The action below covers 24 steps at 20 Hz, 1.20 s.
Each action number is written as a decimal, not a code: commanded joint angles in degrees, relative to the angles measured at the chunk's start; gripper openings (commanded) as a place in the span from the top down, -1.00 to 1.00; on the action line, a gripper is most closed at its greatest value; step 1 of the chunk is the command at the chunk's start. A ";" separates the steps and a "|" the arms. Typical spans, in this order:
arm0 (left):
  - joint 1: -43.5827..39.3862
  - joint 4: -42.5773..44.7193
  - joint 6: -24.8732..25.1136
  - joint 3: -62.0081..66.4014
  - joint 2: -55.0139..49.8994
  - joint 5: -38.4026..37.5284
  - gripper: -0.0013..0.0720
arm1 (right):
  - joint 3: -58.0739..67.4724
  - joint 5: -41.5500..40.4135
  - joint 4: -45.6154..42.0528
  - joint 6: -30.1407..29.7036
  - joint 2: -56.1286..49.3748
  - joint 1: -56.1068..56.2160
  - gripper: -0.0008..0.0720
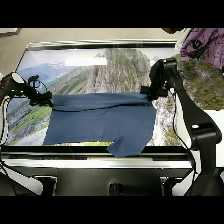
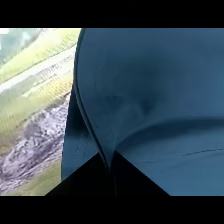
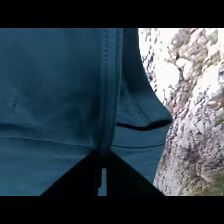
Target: Fold the clothes and pants, and hang the long-sleeved shirts on hangers.
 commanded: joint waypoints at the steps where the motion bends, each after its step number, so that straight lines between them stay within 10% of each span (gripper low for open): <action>1: -0.04 0.31 -0.24 -1.73 -0.85 -0.94 0.93 | -0.15 -3.26 0.83 -0.63 -2.80 0.04 0.90; 6: 0.11 0.33 -0.22 -1.73 -2.40 0.28 0.80 | -0.15 -2.80 0.83 -0.83 -6.62 0.02 0.90; 7: 0.11 0.31 -0.35 -1.68 -2.43 0.74 0.35 | -0.15 -2.01 0.81 -1.07 -7.06 0.02 0.85; 9: 0.28 0.33 -0.83 -0.28 -2.10 0.55 -0.82 | -0.09 -0.20 0.74 -3.28 -6.43 0.00 0.00; 16: 12.07 -4.11 0.09 -3.72 10.64 -2.32 -0.88 | -6.10 -1.97 16.44 -19.15 11.32 -10.08 -0.17; 24: 26.14 -13.90 1.99 -39.89 29.88 5.29 -0.88 | -68.06 10.38 37.33 -23.41 45.31 -21.51 -0.34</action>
